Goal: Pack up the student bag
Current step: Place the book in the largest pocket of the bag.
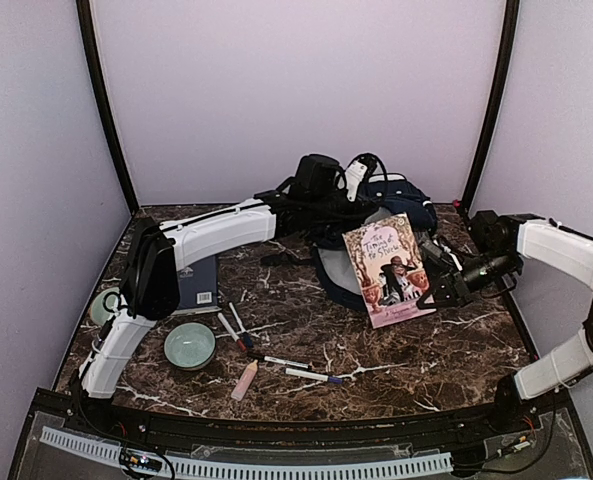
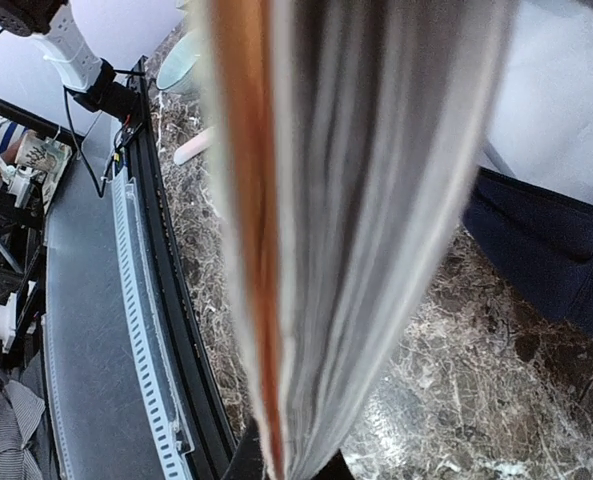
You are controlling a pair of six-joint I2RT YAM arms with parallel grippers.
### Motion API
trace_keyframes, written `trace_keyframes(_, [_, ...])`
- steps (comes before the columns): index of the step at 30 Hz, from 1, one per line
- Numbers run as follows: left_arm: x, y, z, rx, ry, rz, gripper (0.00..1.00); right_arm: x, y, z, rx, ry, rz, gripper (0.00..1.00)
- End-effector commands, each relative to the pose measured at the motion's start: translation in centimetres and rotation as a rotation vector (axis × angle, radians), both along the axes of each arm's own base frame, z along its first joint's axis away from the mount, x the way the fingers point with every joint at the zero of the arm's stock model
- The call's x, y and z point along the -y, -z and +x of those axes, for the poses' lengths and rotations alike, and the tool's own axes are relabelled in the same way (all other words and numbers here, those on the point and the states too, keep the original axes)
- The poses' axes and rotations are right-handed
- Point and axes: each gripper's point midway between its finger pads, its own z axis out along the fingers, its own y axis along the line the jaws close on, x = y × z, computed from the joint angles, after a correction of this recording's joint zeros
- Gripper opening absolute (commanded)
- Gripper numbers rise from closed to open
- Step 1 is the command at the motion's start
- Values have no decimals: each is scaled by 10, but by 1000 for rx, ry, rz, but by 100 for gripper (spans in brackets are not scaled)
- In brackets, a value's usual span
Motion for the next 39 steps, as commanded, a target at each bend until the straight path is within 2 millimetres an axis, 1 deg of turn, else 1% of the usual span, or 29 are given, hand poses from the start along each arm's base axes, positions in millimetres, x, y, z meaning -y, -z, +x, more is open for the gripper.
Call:
trace_keyframes(1, [-26,-165,-15,235,-6,-258,0,-6,19,24,-48,44,-35,0])
trace_keyframes(4, [-25,-170,-19,236,13,-268,0,-11,34,38,-146,107,-32,0])
trace_keyframes(9, [-26,-178,-28,244,28,-265,0,-24,56,47,-254,107,-14,0])
trace_keyframes(13, [-23,-182,-38,250,43,-260,0,-29,69,64,-306,129,-10,0])
trace_keyframes(16, [-18,-185,-48,260,54,-252,0,-31,82,83,-342,168,-25,0])
trace_keyframes(19, [-13,-188,-59,279,63,-238,0,-34,88,104,-357,208,-12,0])
trace_keyframes(22, [-9,-189,-69,304,62,-212,0,-37,84,130,-348,246,7,0])
trace_keyframes(25, [-4,-188,-79,320,63,-191,0,-33,81,154,-369,303,34,0])
trace_keyframes(30, [1,-192,-91,326,75,-191,0,-17,90,183,-382,402,9,0])
trace_keyframes(33, [3,-194,-97,328,83,-196,0,-9,97,194,-402,454,3,0])
trace_keyframes(37, [4,-187,-95,328,75,-183,0,-4,102,205,-396,483,-29,0])
trace_keyframes(39, [3,-183,-94,325,70,-168,0,-1,101,211,-386,498,-38,0])
